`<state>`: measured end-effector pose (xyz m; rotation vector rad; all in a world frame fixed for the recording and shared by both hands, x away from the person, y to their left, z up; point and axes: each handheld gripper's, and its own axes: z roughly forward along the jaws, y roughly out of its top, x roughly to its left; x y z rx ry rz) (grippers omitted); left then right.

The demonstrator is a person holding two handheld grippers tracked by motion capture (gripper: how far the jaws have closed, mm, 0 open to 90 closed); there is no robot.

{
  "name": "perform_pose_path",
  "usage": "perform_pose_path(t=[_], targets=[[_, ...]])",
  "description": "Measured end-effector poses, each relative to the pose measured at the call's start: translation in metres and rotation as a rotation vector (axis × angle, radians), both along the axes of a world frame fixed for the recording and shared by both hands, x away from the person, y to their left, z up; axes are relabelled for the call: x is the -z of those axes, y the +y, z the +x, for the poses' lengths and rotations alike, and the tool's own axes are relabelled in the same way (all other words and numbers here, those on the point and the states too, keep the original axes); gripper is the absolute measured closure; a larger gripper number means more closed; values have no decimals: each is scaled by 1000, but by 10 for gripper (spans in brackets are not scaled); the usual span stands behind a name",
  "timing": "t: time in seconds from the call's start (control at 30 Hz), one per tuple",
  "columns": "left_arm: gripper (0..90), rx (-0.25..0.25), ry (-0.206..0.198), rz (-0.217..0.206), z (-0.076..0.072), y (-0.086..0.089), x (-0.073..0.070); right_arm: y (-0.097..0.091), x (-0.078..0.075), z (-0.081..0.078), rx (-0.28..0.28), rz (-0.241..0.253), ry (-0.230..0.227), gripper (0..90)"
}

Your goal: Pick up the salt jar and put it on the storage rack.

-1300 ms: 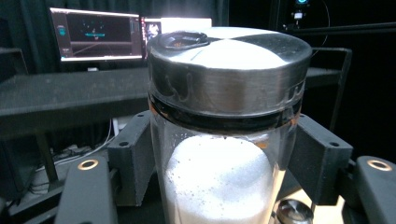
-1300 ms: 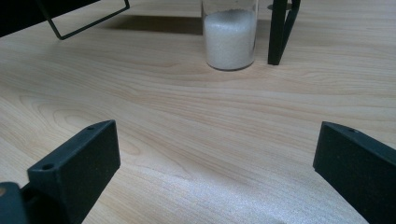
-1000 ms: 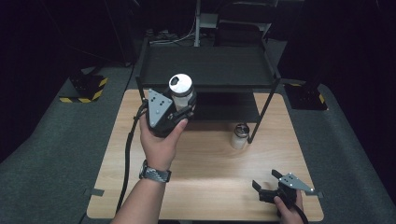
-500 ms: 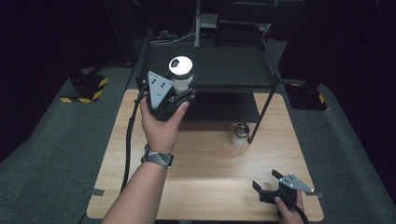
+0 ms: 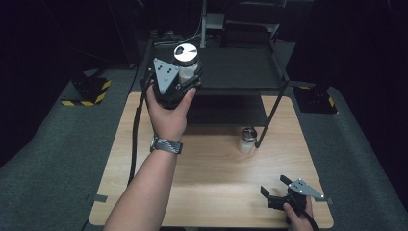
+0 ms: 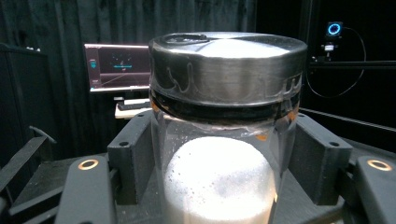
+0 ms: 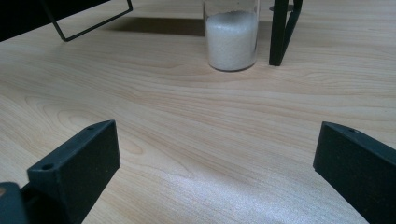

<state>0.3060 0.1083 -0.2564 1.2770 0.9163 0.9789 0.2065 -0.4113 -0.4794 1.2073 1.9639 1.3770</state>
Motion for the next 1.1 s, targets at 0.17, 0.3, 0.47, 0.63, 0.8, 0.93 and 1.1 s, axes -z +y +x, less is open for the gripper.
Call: perform_pose_path(t=[0.17, 0.3, 0.47, 0.63, 0.8, 0.93, 1.1], targets=[[315, 2, 16, 1, 16, -1, -2, 0, 0, 0, -1, 1, -2, 5], [316, -15, 32, 22, 26, -7, -6, -1, 0, 0, -2, 2, -3, 5], [315, -16, 47, 18, 34, -11, -9, 0, 0, 0, -3, -1, -4, 5], [315, -16, 72, 32, 40, -16, -10, -1, 1, 0, -4, 4, -3, 5], [314, -20, 80, 39, 46, -20, -10, -1, 1, 0, -4, 2, -4, 5], [313, -23, 79, 37, 48, -22, -8, -1, 1, 0, -4, 3, -6, 5], [312, -24, 80, 30, 49, -22, -7, -1, 1, 0, -7, 1, -6, 5]])
